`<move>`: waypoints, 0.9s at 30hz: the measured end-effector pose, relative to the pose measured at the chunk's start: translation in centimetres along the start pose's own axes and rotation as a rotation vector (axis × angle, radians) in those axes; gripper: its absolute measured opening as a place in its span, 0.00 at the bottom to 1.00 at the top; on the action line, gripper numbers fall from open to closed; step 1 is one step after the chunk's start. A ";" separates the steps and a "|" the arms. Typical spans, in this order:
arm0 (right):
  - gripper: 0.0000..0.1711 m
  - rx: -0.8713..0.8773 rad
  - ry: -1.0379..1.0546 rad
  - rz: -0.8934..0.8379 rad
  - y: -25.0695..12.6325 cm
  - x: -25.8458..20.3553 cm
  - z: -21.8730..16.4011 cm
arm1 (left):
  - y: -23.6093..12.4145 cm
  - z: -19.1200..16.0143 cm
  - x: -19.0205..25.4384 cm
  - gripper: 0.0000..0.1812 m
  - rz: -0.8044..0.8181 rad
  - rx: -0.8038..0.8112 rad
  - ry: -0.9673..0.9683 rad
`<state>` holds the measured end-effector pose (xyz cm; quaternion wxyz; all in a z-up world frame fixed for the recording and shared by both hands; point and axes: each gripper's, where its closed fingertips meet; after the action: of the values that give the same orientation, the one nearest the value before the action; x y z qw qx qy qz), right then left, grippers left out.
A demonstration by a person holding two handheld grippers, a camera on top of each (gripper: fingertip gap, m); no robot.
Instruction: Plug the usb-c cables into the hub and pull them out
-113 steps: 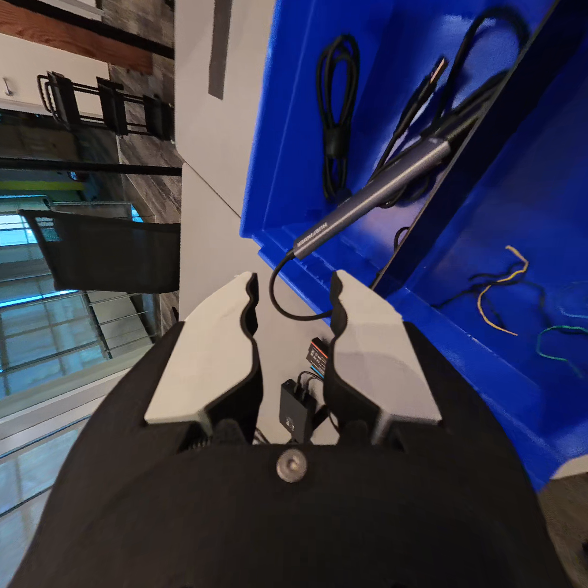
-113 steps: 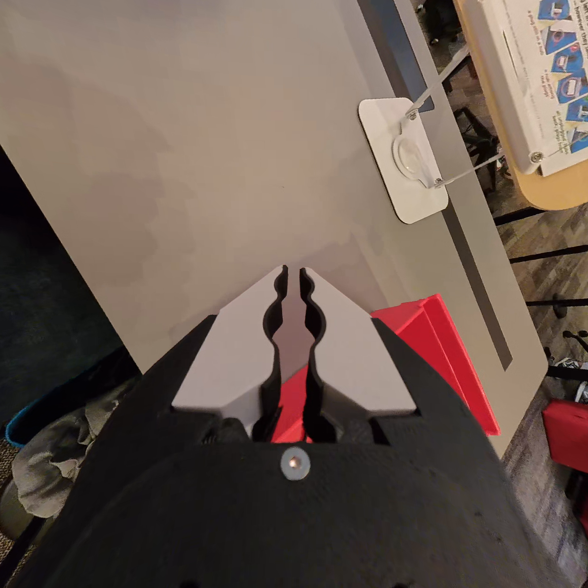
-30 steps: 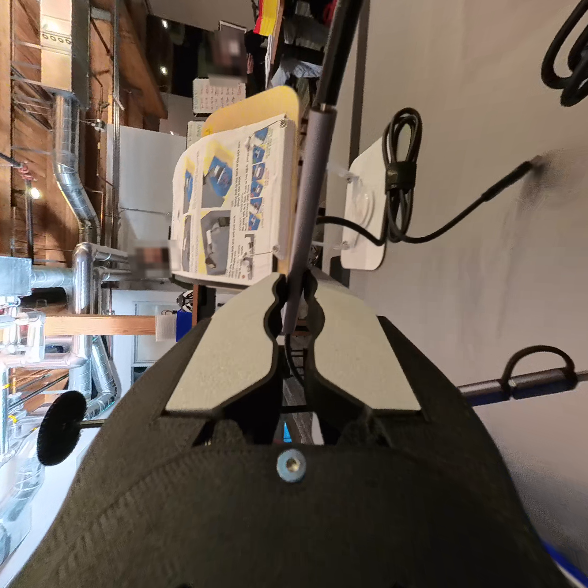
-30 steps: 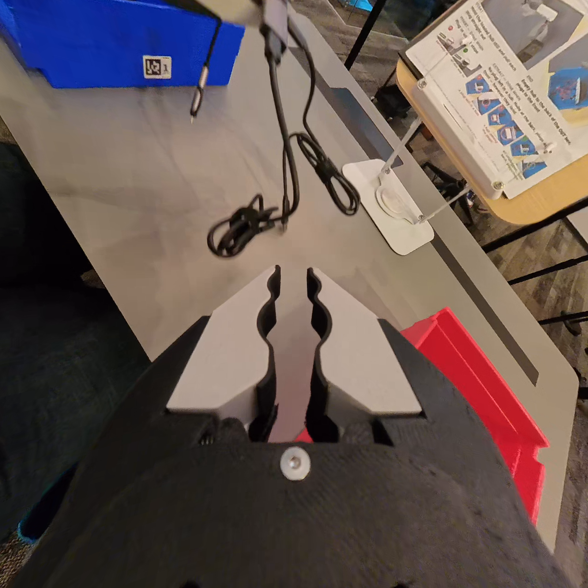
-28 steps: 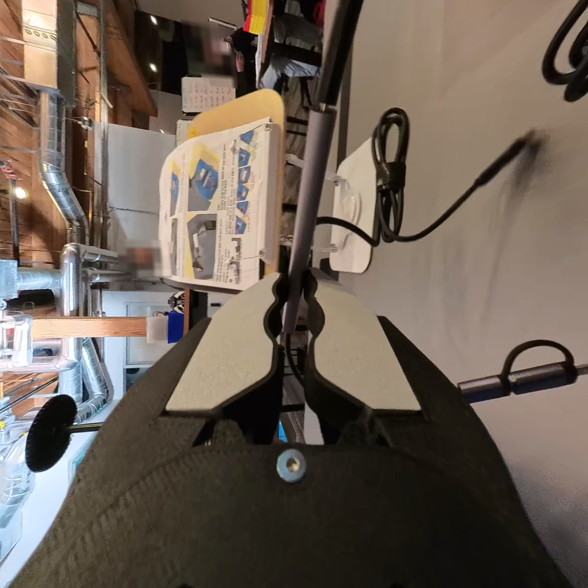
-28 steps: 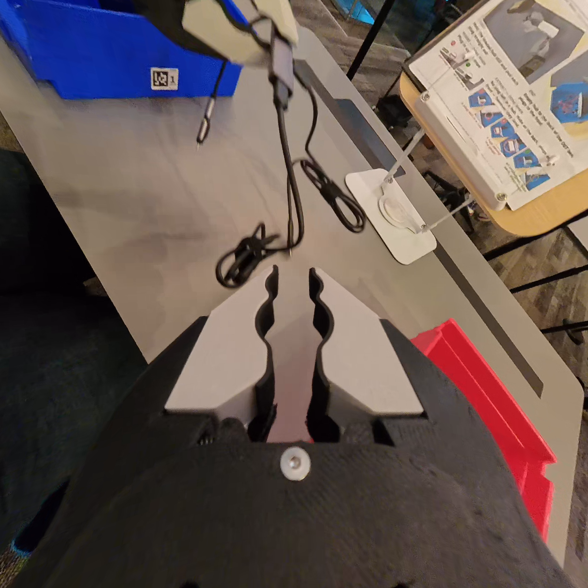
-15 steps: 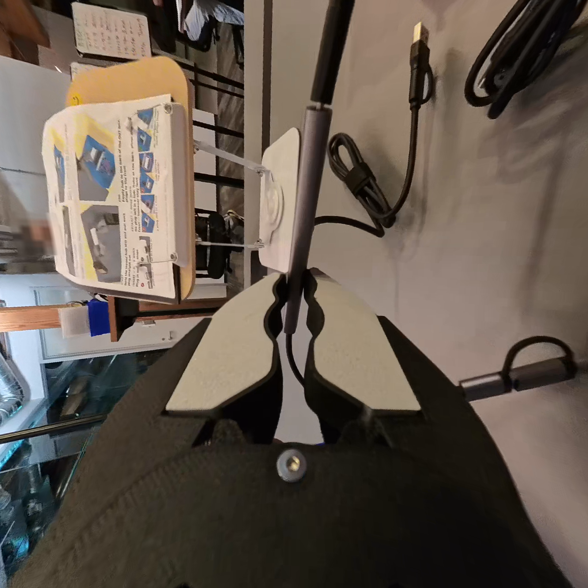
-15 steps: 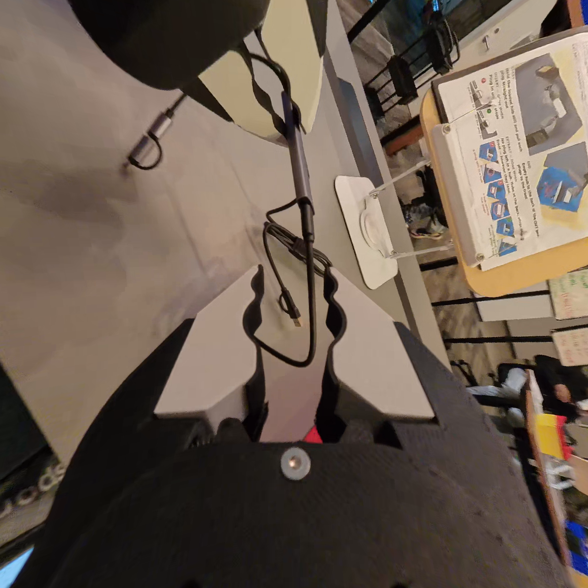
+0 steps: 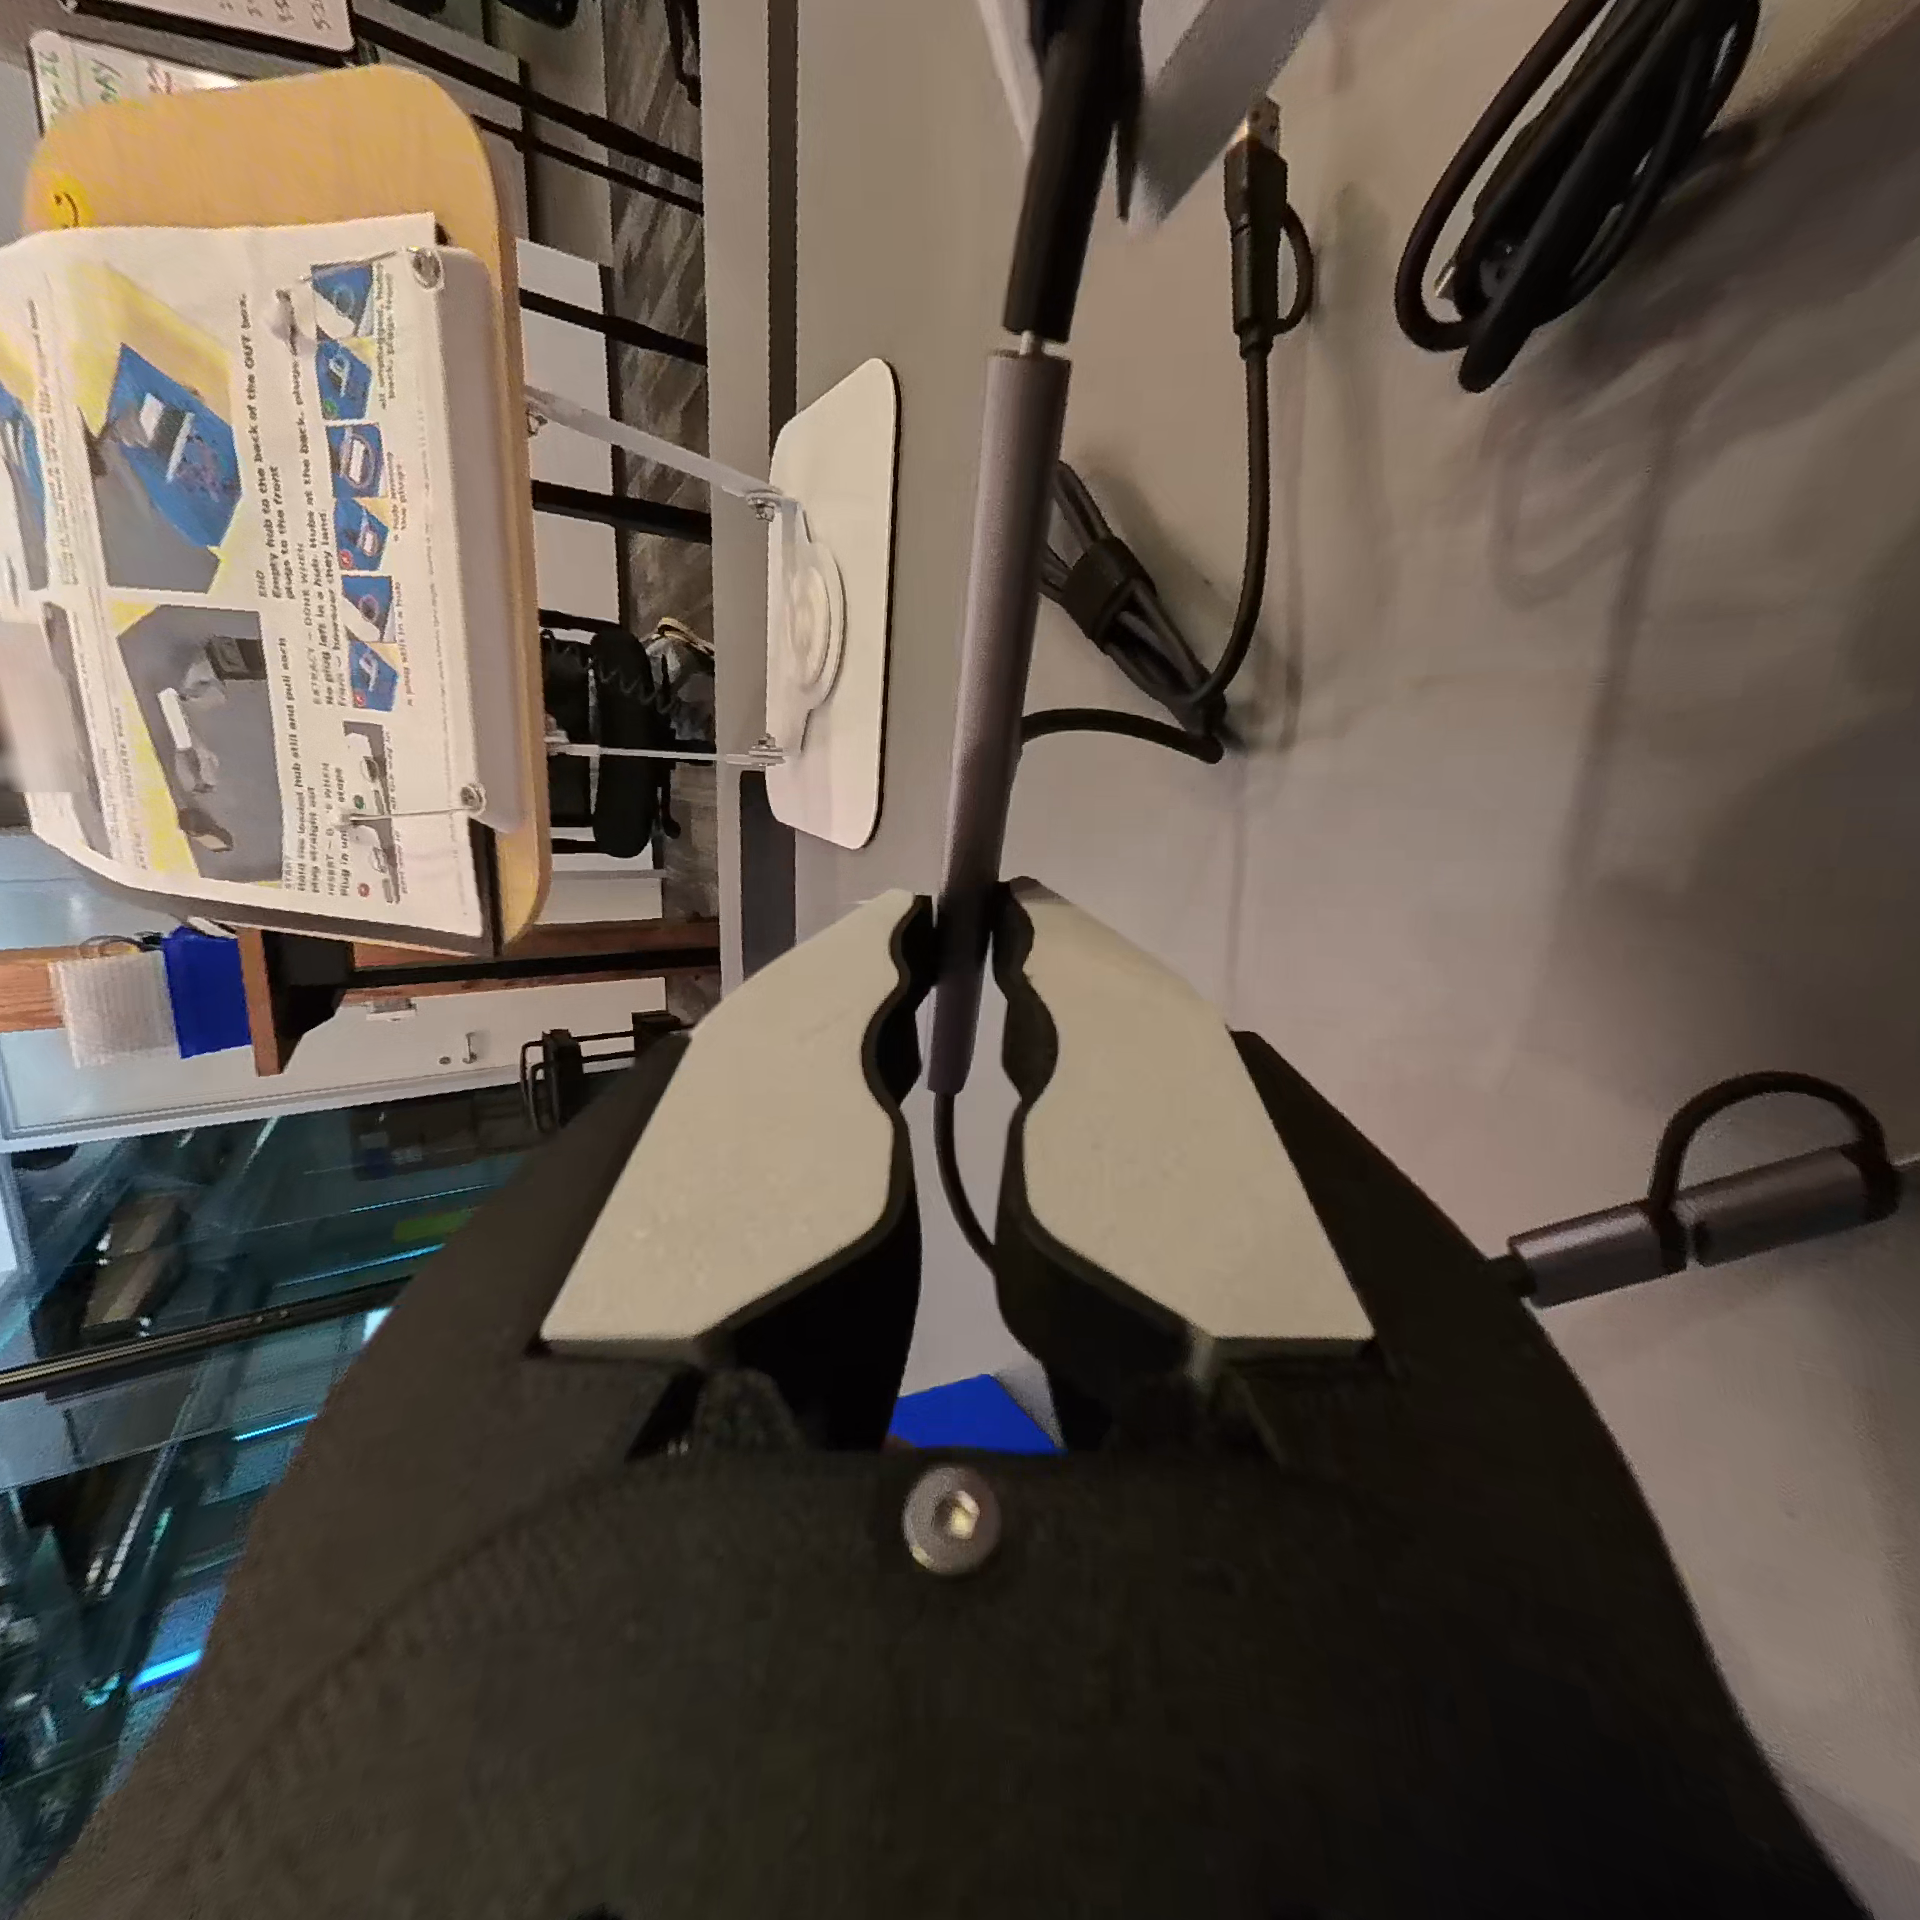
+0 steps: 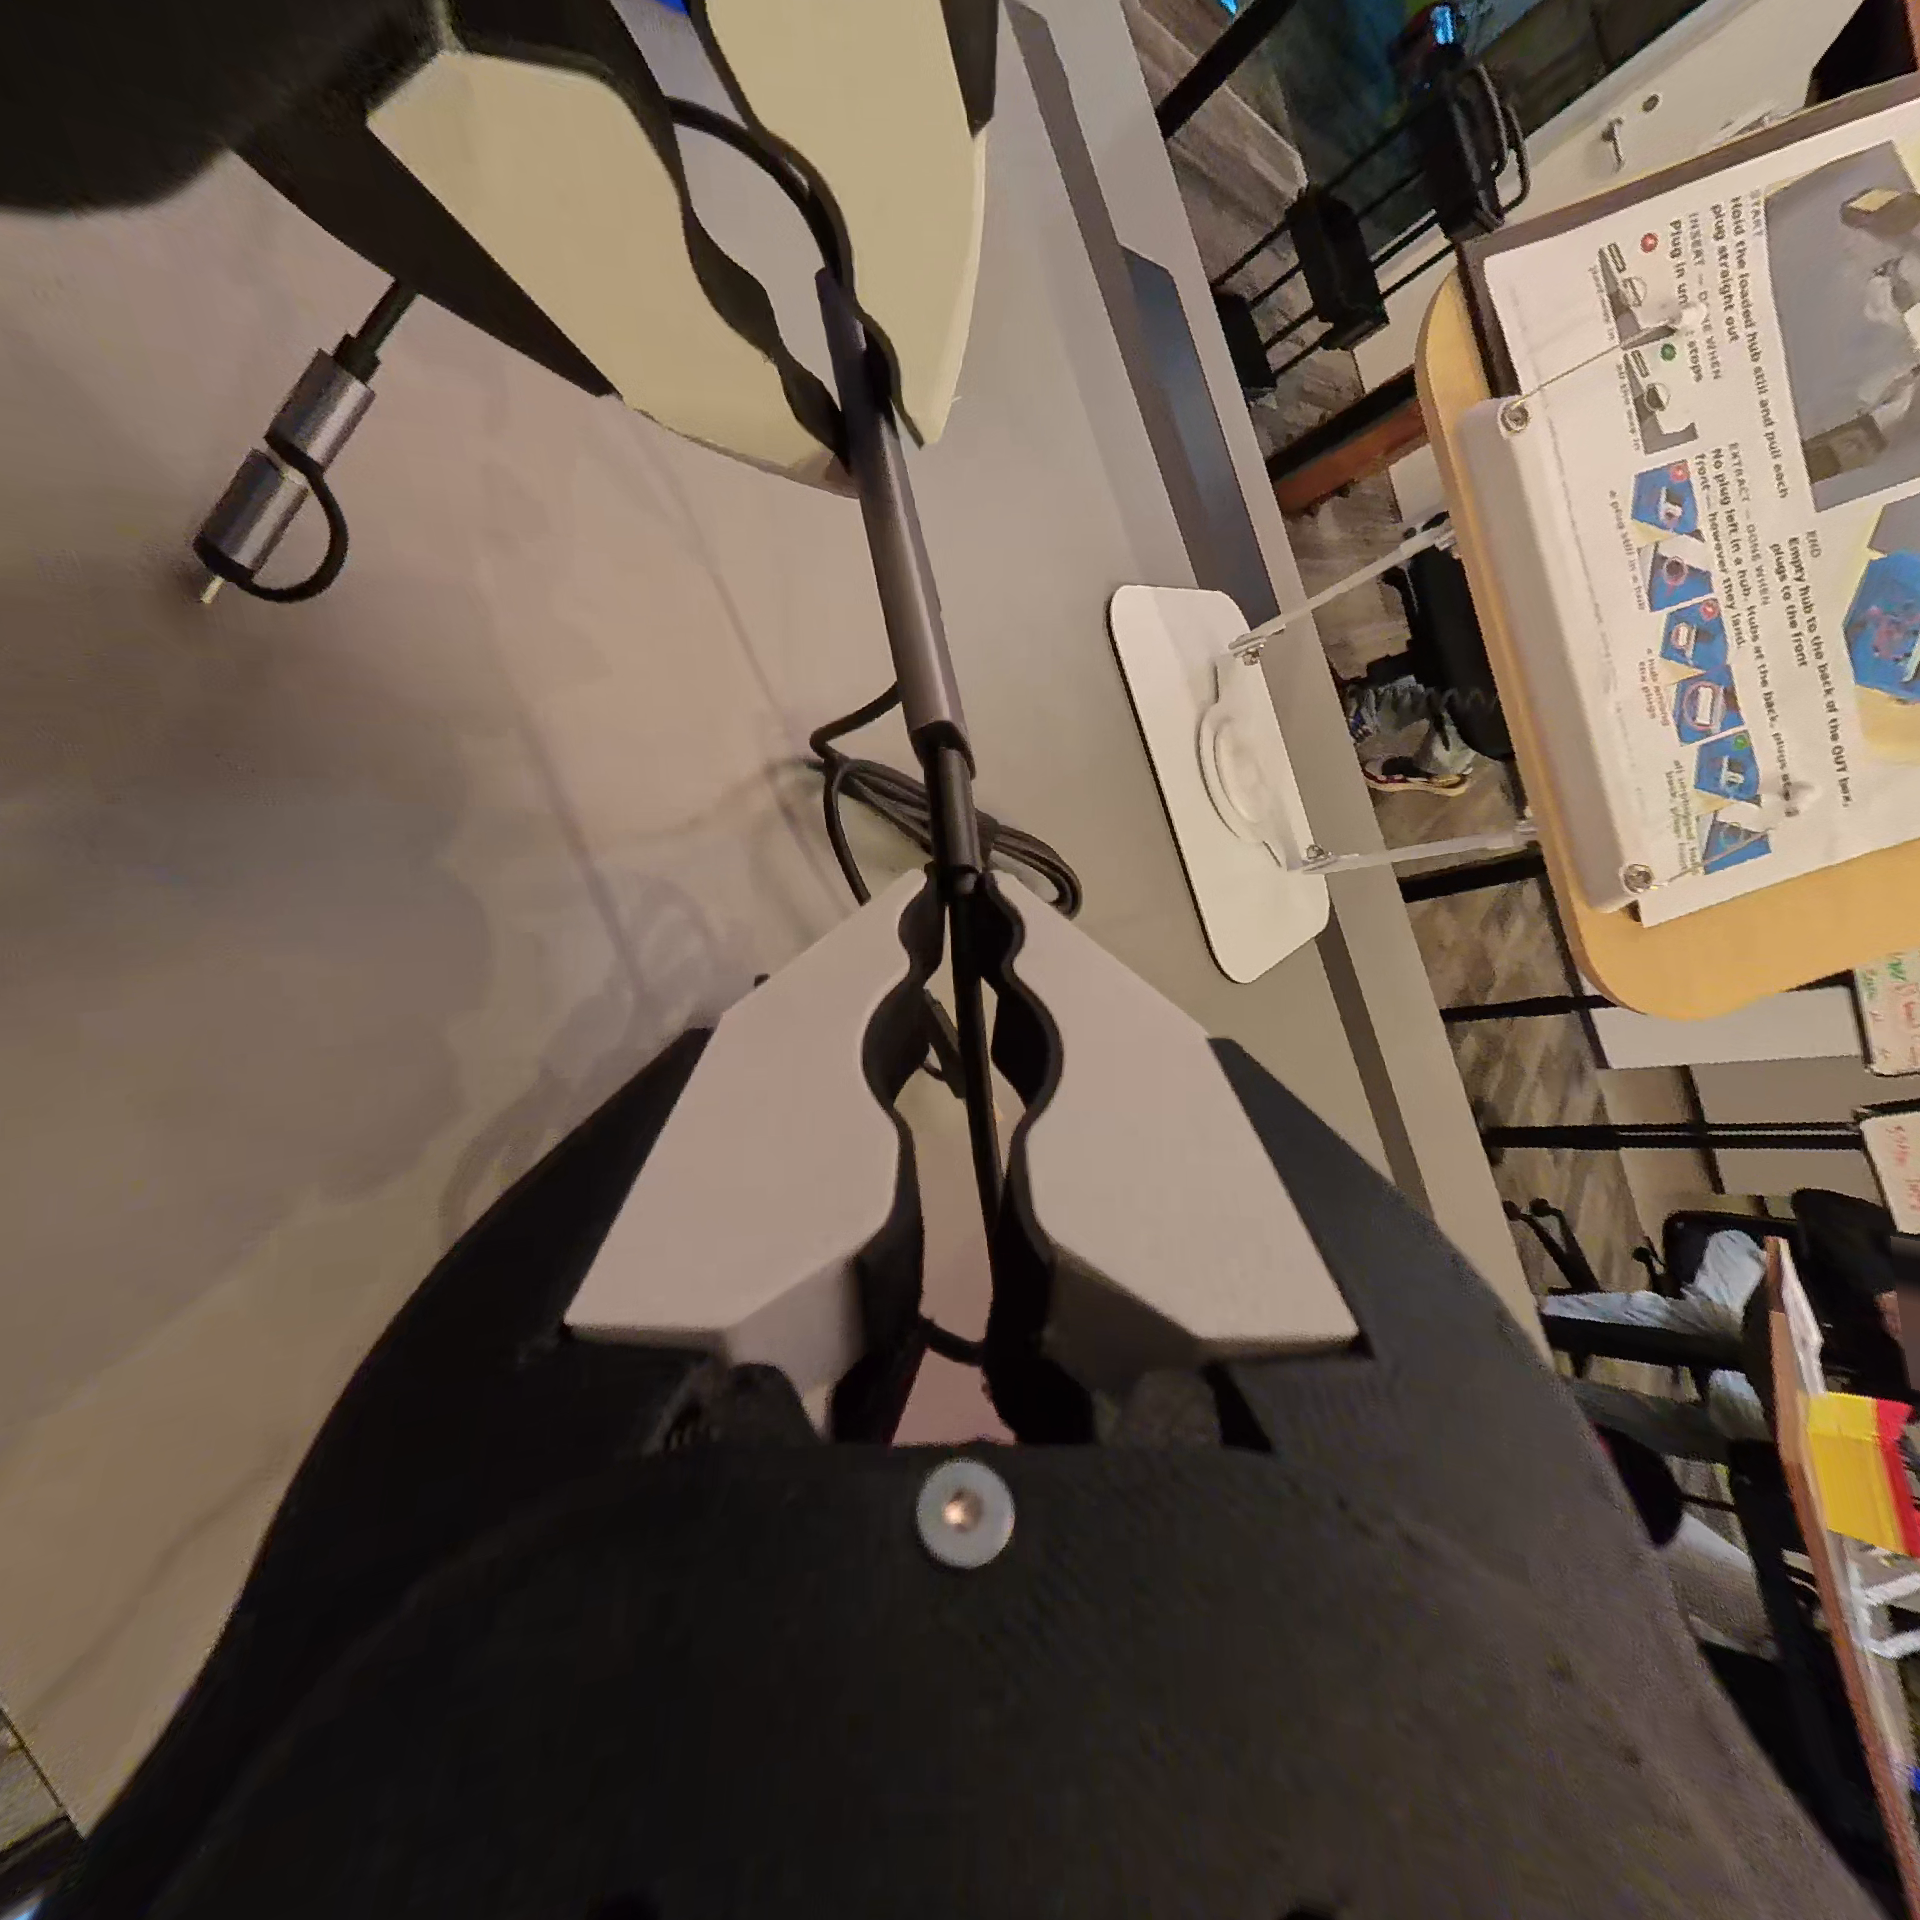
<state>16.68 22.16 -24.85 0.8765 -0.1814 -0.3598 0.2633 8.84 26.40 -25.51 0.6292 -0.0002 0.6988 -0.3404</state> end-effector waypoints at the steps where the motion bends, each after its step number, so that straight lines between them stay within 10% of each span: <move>1: 0.01 0.010 0.014 0.008 0.0 0.0 0.0 | -0.1 0.0 0.0 0.06 -0.010 0.003 -0.019; 8: 0.01 0.064 0.136 0.028 0.3 1.0 0.2 | -3.4 -0.3 -2.3 0.23 -0.041 0.029 -0.275; 15: 0.01 0.125 0.248 0.058 0.5 1.5 0.7 | -8.5 8.0 0.2 0.24 -0.450 0.475 -0.940; 27: 0.01 0.200 0.403 0.111 -0.1 1.7 0.5 | -2.8 8.3 -2.1 0.36 -0.553 0.831 -1.921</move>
<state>17.36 23.18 -23.53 0.9285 -0.1622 -0.1390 0.3038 15.41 21.17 -22.14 0.7660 -0.2112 -0.2807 -0.5384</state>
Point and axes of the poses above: each gripper's, where its closed fingertips meet, y out along the fingers, z out of its top, x = y × z across the jaws, and after that the axes turned 13 degrees about y, right-handed
